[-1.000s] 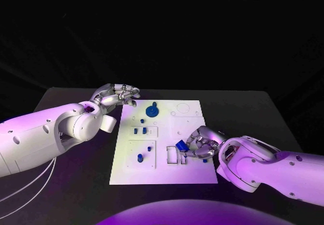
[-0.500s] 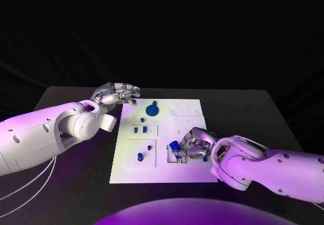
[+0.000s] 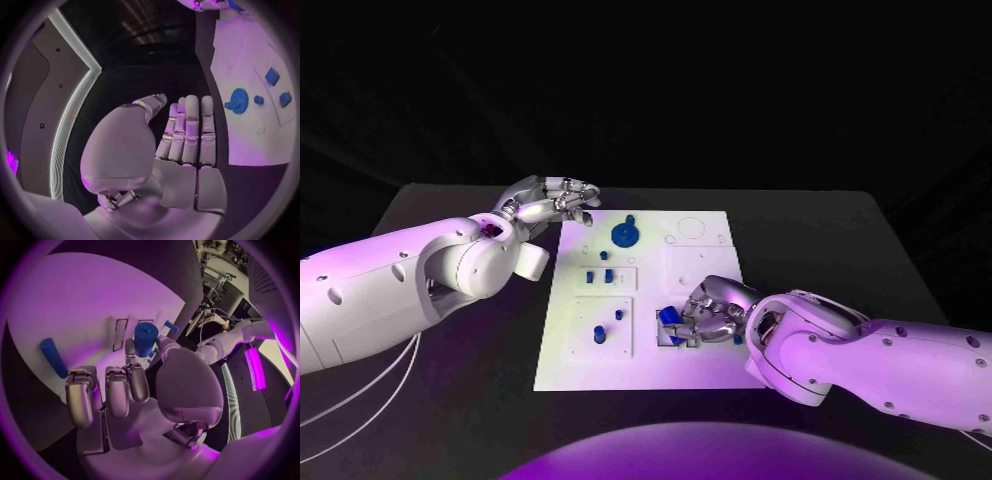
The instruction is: Assemble the parts on the task board
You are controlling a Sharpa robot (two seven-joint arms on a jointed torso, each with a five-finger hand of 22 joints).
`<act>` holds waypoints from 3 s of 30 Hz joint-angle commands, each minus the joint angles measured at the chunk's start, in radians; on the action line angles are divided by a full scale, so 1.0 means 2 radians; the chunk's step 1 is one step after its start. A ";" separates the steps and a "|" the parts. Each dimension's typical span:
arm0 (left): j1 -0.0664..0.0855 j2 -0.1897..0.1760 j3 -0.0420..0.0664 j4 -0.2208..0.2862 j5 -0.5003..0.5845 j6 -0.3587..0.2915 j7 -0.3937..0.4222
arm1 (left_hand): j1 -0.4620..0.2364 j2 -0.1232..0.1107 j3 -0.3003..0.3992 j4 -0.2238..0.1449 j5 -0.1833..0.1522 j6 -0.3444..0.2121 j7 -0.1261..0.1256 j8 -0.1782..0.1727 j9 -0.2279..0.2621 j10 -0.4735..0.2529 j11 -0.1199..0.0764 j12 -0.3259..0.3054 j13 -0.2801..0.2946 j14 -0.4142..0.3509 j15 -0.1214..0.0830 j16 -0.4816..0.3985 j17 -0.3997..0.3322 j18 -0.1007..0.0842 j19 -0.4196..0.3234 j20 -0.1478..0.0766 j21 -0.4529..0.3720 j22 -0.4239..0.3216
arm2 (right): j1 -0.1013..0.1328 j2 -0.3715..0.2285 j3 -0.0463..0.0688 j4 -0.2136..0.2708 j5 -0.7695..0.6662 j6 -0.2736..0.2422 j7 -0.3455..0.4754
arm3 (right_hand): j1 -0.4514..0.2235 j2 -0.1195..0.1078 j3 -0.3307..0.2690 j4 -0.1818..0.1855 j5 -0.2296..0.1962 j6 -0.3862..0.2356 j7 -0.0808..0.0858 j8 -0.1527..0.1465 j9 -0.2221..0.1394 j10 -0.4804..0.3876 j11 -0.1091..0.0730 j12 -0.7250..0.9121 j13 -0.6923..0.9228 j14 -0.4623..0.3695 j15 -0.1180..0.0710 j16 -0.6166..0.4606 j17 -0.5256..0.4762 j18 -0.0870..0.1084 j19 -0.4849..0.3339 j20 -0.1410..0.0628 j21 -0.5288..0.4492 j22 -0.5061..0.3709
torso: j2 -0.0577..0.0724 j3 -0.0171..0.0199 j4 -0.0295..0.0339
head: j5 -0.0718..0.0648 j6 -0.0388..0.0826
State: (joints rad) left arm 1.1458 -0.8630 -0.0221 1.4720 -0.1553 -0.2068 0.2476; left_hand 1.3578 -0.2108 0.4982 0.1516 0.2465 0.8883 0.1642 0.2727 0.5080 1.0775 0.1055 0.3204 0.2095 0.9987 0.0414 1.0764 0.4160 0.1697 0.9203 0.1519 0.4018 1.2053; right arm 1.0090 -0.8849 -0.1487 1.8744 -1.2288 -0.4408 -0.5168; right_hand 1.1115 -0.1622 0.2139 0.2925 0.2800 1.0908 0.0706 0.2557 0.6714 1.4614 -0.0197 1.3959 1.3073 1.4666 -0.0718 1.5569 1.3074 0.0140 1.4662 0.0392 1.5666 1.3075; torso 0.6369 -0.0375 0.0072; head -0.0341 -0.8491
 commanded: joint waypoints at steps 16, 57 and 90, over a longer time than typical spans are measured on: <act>0.000 0.000 0.000 0.002 -0.001 0.009 0.001 | -0.006 -0.001 -0.001 -0.002 -0.001 -0.005 0.000 0.003 0.001 -0.004 0.000 0.002 0.001 -0.002 0.003 -0.002 0.001 0.005 0.001 0.002 -0.003 -0.001 | -0.002 0.008 0.000 -0.014 -0.003 0.000 -0.005 | -0.059 0.006 -0.096 0.001 -0.067 0.014 -0.013 0.004 0.019 0.006 -0.002 -0.009 0.056 0.049 -0.005 0.002 0.120 -0.007 0.052 -0.005 0.001 0.131 | 0.000 -0.0004 0.0001 | 0.002 -0.001; 0.000 -0.003 0.000 0.002 -0.001 0.009 0.001 | -0.007 0.001 0.000 -0.002 0.000 -0.006 0.000 0.004 0.001 -0.005 0.000 0.003 0.001 -0.002 0.003 -0.002 0.001 0.005 0.001 0.003 -0.004 -0.001 | -0.002 -0.015 0.000 0.005 0.015 0.026 0.032 | 0.059 0.049 -0.185 -0.001 -0.020 0.021 -0.019 0.009 0.047 0.011 -0.007 -0.003 0.064 0.050 -0.009 0.003 0.124 -0.007 0.052 -0.007 0.002 0.132 | 0.000 -0.0005 0.0006 | 0.004 -0.004; 0.000 -0.007 0.000 0.003 0.001 0.011 0.002 | -0.009 0.002 0.000 0.000 0.002 -0.007 0.000 0.006 0.002 -0.006 0.001 0.003 0.002 -0.002 0.003 -0.002 0.001 0.005 0.001 0.003 -0.005 -0.001 | -0.002 -0.017 0.000 -0.001 0.010 0.048 0.036 | 0.094 0.063 -0.191 -0.002 -0.016 0.027 -0.025 0.018 0.065 0.020 -0.013 0.013 0.077 0.051 -0.014 0.004 0.126 -0.007 0.052 -0.011 0.002 0.132 | 0.000 0.0001 0.0004 | 0.009 -0.008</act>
State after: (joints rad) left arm 1.1459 -0.8775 -0.0220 1.4757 -0.1548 -0.2021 0.2440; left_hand 1.3499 -0.2028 0.4982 0.1516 0.2466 0.8811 0.1641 0.2771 0.5106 1.0703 0.1054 0.3203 0.2121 0.9951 0.0451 1.0765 0.4172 0.1698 0.9203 0.1519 0.3977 1.2037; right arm 1.0064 -0.9200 -0.1487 1.8701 -1.2076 -0.3701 -0.4549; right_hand 1.2979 -0.0274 -0.1613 0.2895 0.2442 1.1388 0.0224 0.2862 0.8007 1.4646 -0.0375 1.4269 1.3074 1.4667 -0.0932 1.5609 1.3073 0.0143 1.4662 0.0250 1.5655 1.3074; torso 0.6371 -0.0363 0.0070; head -0.0171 -0.8652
